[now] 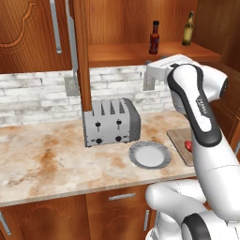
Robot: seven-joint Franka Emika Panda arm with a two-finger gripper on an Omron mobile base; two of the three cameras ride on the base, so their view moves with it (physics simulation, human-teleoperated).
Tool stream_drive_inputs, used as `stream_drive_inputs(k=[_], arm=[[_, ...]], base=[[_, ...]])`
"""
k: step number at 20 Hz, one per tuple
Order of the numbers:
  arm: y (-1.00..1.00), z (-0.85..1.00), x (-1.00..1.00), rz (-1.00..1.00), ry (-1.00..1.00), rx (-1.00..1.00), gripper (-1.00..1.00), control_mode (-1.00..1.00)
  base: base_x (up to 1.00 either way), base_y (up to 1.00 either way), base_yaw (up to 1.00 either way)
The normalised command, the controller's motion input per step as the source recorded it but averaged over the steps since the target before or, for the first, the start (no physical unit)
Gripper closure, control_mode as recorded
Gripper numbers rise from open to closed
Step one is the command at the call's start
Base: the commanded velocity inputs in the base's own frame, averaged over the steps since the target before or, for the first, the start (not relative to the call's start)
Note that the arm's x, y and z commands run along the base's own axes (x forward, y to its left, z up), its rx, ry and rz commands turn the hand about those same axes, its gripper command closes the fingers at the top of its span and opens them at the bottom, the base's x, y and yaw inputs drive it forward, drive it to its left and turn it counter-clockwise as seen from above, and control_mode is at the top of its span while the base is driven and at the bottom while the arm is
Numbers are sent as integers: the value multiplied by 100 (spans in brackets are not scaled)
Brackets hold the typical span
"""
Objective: Pick the steak from the plate and place it on the cutting board. Then pick the condiment bottle from the cabinet and place it next to the cutting board.
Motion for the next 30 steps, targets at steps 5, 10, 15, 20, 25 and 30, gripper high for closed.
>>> stream_drive_inputs(k=[5,10,15,20,25,30], arm=[[-11,20,0,-9,2,0,-100,-100],[-19,14,0,-8,4,0,-100,-100],[-24,16,0,-7,4,0,-100,-100],[-21,22,0,-8,6,0,-100,-100],[-13,20,1,-8,4,0,-100,-100],[-6,15,10,-7,1,1,-100,-100]], base=[[0,0,0],[0,0,0],[0,0,0],[0,0,0],[0,0,0],[0,0,0]])
